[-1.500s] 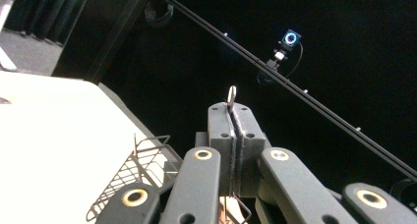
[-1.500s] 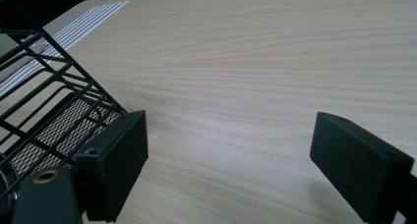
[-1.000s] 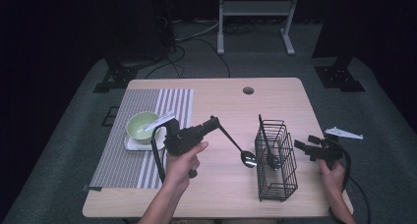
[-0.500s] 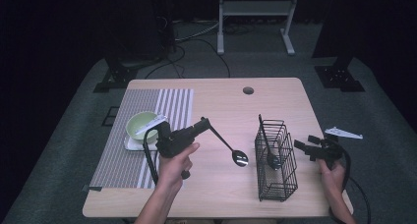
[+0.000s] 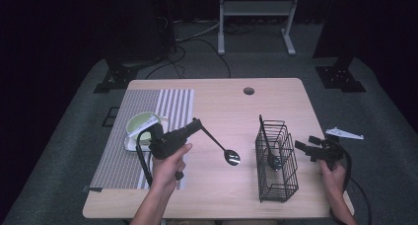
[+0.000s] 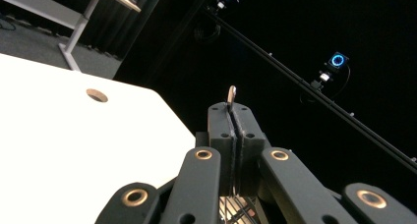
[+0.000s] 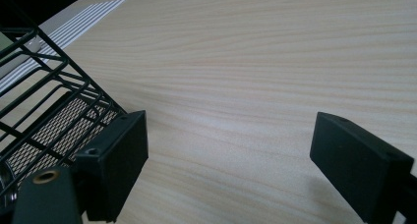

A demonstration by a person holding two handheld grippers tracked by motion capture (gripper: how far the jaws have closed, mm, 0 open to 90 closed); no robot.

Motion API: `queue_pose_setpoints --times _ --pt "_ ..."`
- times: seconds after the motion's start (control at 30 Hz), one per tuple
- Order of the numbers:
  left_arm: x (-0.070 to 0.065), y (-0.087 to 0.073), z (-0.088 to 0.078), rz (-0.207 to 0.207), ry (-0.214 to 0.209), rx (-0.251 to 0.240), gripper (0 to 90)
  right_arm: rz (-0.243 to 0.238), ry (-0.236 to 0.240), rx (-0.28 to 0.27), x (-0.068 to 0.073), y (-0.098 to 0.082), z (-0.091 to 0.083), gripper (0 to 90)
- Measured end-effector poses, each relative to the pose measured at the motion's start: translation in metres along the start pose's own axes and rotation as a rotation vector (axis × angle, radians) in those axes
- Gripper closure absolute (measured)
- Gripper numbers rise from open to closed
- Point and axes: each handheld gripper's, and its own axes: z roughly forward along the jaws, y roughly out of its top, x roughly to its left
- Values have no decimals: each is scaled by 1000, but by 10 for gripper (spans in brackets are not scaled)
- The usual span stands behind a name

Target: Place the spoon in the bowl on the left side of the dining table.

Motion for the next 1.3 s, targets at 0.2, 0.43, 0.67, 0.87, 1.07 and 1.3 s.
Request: queue_pose_setpoints --times 0.2,0.43,0.67,0.87,1.07,1.3 --pt "5 0 -6 1 18 0 893 0 -2 0 0 0 0 134" --pt "10 3 -16 6 41 -8 893 2 -2 0 0 0 0 134" --pt "16 4 -25 1 71 -12 893 4 -1 -1 0 0 0 134" --pt "21 6 -33 4 97 -13 893 4 -3 0 0 0 0 134" --pt "26 9 -40 13 129 -7 893 5 -2 0 0 0 0 134" --pt "35 13 -45 14 164 -6 893 6 -2 -1 0 0 0 134"
